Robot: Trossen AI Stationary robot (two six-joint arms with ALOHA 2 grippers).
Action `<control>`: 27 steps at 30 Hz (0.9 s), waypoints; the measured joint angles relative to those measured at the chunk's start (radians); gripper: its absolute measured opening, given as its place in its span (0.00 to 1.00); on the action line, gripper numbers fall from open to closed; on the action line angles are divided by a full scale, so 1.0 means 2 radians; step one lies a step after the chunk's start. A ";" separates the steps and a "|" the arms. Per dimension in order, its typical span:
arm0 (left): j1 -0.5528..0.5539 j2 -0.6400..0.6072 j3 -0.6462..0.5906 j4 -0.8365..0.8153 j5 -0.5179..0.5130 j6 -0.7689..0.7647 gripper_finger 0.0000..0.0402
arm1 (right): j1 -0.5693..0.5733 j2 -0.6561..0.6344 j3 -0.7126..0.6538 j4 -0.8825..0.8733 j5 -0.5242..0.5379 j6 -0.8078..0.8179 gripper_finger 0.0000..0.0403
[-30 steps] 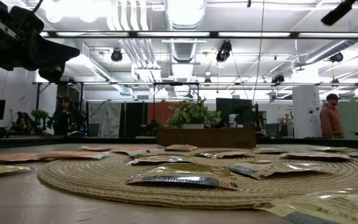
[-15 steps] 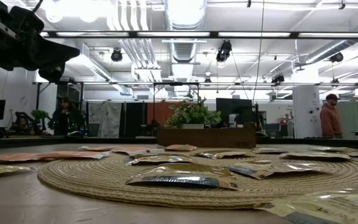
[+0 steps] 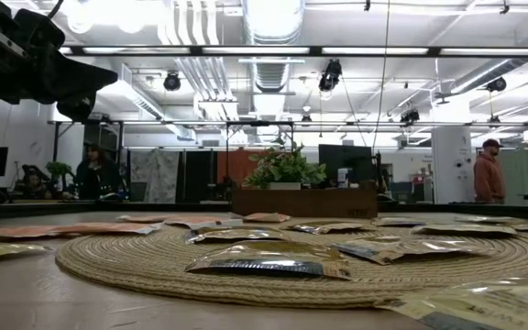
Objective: Pick & Place Tea
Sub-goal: Put the yellow tea bag into the right section of the wooden organizer
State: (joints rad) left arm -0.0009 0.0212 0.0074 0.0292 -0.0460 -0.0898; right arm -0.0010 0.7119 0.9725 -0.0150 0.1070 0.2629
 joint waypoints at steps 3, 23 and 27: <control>0.000 0.000 0.000 0.000 0.000 0.000 0.00 | 0.000 0.033 0.039 -0.048 0.000 -0.014 0.07; 0.000 0.000 0.000 0.000 0.000 0.000 0.00 | 0.000 0.190 0.236 -0.255 0.105 -0.105 0.07; 0.000 0.000 0.000 0.000 0.000 0.000 0.00 | 0.000 0.208 0.255 -0.281 0.105 -0.106 0.07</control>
State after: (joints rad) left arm -0.0009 0.0210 0.0071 0.0292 -0.0460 -0.0897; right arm -0.0010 1.1280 1.4823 -0.5766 0.3174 0.0517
